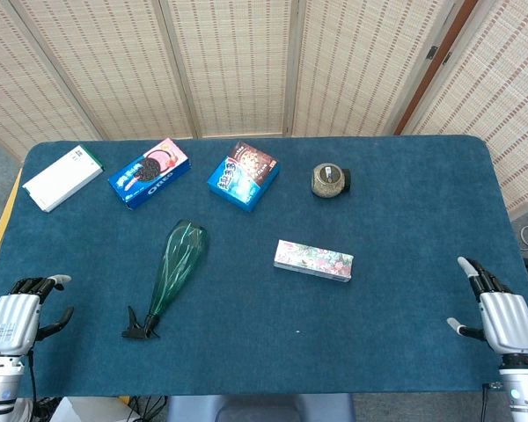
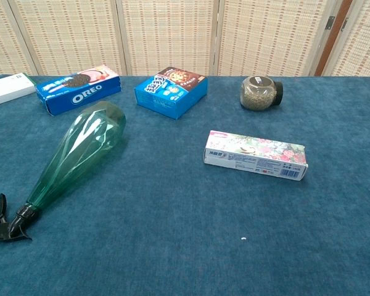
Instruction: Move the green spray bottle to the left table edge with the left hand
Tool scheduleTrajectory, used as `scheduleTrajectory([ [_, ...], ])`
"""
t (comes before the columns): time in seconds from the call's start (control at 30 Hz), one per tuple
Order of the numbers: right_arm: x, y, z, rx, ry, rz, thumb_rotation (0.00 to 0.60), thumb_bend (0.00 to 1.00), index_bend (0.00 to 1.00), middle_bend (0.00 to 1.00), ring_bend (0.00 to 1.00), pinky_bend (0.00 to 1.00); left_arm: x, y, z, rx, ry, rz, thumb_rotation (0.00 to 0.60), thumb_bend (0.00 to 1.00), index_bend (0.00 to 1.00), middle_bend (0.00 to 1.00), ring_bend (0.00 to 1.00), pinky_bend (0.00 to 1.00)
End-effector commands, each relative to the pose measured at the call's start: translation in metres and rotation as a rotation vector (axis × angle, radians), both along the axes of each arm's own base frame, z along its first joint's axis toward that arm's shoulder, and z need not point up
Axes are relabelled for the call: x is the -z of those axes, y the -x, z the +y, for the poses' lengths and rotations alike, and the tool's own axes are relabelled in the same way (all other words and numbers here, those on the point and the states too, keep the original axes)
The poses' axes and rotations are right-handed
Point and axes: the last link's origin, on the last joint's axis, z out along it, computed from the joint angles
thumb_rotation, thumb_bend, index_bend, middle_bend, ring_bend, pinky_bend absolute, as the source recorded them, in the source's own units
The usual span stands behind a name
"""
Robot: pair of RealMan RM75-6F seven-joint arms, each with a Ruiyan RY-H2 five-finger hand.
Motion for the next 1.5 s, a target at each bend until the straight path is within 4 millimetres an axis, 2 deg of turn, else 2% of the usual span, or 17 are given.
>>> scheduleTrajectory([
  [0.03, 0.000, 0.000, 0.001, -0.001, 0.001, 0.000, 0.600, 0.00, 0.08, 0.13, 0.21, 0.41, 0.001, 0.001, 0.000, -0.005, 0.006, 0.001, 0.600, 0.27, 0.32, 0.44, 0.36, 0.31],
  [0.23, 0.000, 0.002, 0.002, 0.007, 0.001, -0.004, 0.600, 0.00, 0.08, 0.13, 0.21, 0.41, 0.003, 0.000, 0.001, -0.006, 0.014, -0.001, 0.600, 0.27, 0.32, 0.44, 0.36, 0.32],
  [0.53, -0.013, -0.001, -0.004, -0.020, 0.053, -0.013, 0.600, 0.00, 0.08, 0.13, 0.21, 0.41, 0.005, -0.013, 0.002, 0.041, 0.029, -0.037, 0.600, 0.27, 0.32, 0.44, 0.38, 0.33],
  [0.9, -0.014, 0.001, -0.004, -0.024, 0.059, -0.020, 0.600, 0.00, 0.08, 0.13, 0.21, 0.41, 0.004, -0.024, -0.002, 0.070, 0.040, -0.042, 0.600, 0.20, 0.32, 0.44, 0.38, 0.33],
  [1.23, -0.016, -0.001, -0.006, -0.033, 0.058, -0.021, 0.600, 0.00, 0.08, 0.13, 0.21, 0.41, 0.005, -0.027, 0.002, 0.079, 0.052, -0.048, 0.600, 0.19, 0.32, 0.44, 0.38, 0.33],
  [1.5, -0.017, -0.001, -0.006, -0.032, 0.061, -0.021, 0.600, 0.00, 0.08, 0.13, 0.21, 0.41, 0.006, -0.030, 0.004, 0.099, 0.053, -0.038, 0.600, 0.12, 0.32, 0.44, 0.38, 0.33],
])
